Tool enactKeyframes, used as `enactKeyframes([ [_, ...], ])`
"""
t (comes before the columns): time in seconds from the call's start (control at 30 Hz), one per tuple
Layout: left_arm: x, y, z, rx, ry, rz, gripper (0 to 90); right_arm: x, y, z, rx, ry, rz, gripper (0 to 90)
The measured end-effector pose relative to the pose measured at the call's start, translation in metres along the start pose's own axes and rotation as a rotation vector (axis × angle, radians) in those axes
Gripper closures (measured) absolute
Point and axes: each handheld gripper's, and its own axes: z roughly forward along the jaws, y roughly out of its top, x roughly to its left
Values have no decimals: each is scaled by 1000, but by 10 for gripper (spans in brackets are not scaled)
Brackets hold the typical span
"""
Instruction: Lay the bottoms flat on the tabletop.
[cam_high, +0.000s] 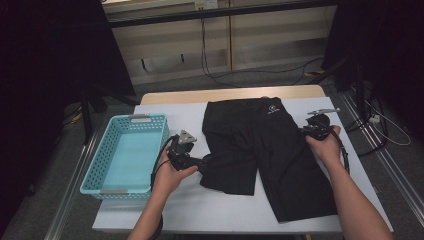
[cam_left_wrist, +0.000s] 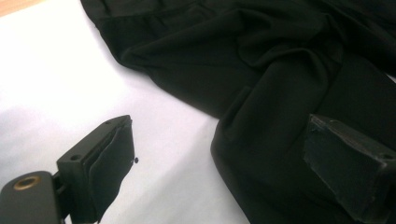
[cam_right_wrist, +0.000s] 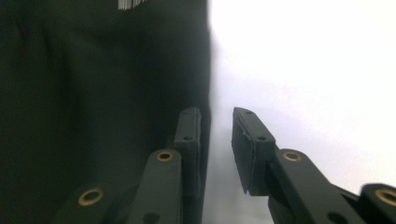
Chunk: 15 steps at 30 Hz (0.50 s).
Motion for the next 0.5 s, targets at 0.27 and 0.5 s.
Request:
enactKeyframes([
  [0.27,-1,1,1,-6,-5,2,92,1,3,5,-13,49,17,900],
  [0.5,0,-1,1,0,-6,1,94,-12,0,0,-11,32,60,900],
])
